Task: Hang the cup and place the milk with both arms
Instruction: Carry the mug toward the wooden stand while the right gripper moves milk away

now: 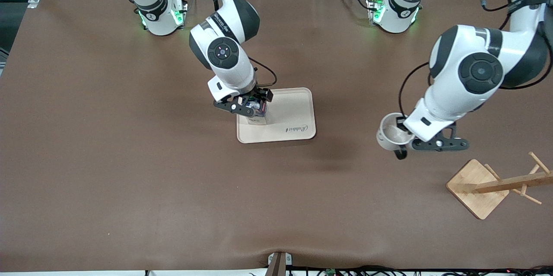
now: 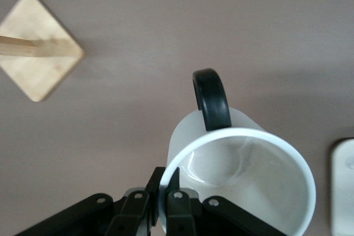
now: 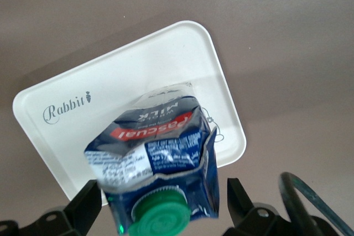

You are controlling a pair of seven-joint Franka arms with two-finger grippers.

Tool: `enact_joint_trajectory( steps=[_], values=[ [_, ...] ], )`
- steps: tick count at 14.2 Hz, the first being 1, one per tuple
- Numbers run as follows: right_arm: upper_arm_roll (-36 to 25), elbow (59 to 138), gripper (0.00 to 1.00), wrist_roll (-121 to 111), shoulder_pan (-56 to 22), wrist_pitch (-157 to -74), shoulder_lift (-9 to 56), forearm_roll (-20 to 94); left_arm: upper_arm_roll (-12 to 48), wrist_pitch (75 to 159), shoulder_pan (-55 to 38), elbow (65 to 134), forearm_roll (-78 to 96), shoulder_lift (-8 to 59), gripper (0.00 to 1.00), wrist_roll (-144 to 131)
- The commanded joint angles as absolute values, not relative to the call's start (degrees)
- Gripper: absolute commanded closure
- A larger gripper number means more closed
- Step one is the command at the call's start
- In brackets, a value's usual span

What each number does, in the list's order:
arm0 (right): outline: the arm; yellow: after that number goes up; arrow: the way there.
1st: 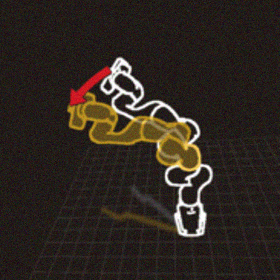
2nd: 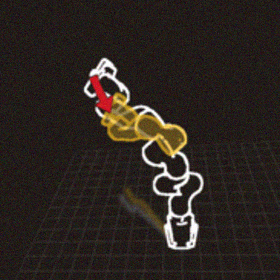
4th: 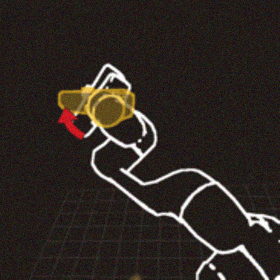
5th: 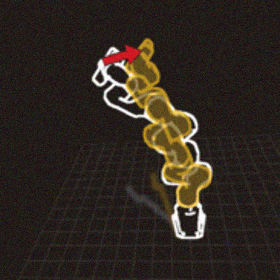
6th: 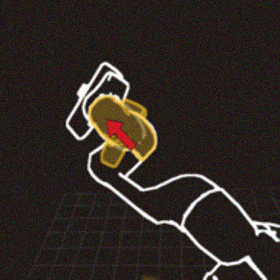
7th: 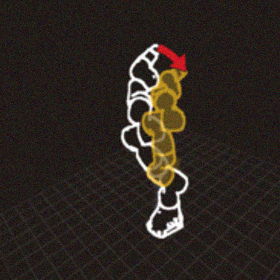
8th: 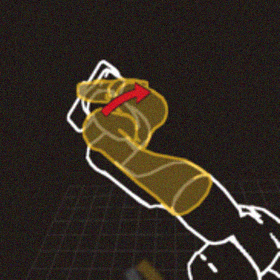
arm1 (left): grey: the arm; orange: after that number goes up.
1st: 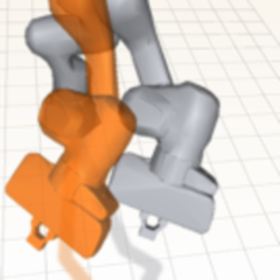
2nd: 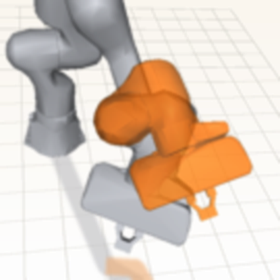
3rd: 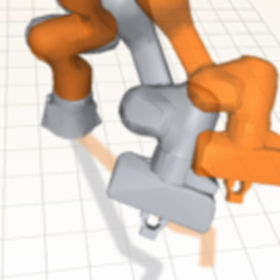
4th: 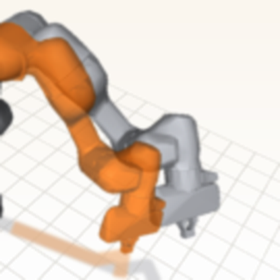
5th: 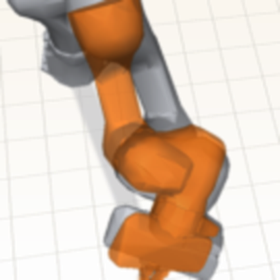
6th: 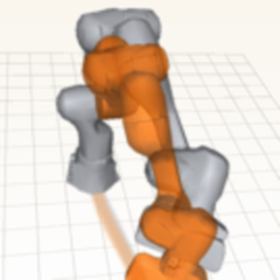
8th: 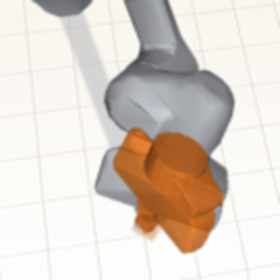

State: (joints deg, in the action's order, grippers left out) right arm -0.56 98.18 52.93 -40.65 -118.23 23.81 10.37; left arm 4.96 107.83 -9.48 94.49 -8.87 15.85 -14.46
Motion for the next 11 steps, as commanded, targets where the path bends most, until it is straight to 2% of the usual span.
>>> enact_joint_trajectory(
  steps=[1, 2, 3, 5, 9, 11],
  values=[
    [-1.2, 98.0, 0.67, 54.1, -41.7, -119.4, 24.3, 10.6, 5.7, 106.4, -7.0, 95.1, -10.7, 13.4, 1.0, -12.6],
    [-1.2, 97.8, 0.88, 54.0, -41.5, -119.1, 24.3, 10.6, 5.7, 105.9, -5.8, 94.9, -10.7, 12.8, 1.0, -10.6],
    [-1.2, 97.6, 1.0, 53.8, -41.0, -118.7, 24.2, 10.6, 5.7, 105.9, -4.7, 94.7, -10.5, 12.6, 1.0, -8.2],
    [-1.4, 96.5, 1.0, 53.1, -40.1, -116.9, 23.4, 10.7, 5.7, 106.1, -2.4, 94.6, -10.3, 12.7, 1.0, -6.7],
    [-1.4, 87.8, 1.0, 47.2, -32.0, -99.1, 20.2, 10.9, 5.7, 106.7, -0.2, 94.5, -10.5, 12.9, 1.0, -5.6],
    [-1.7, 88.3, 1.0, 41.6, -27.4, -95.9, 16.8, 10.5, 5.5, 106.7, 0.4, 94.5, -10.5, 12.9, 1.0, -5.5]
  ],
)
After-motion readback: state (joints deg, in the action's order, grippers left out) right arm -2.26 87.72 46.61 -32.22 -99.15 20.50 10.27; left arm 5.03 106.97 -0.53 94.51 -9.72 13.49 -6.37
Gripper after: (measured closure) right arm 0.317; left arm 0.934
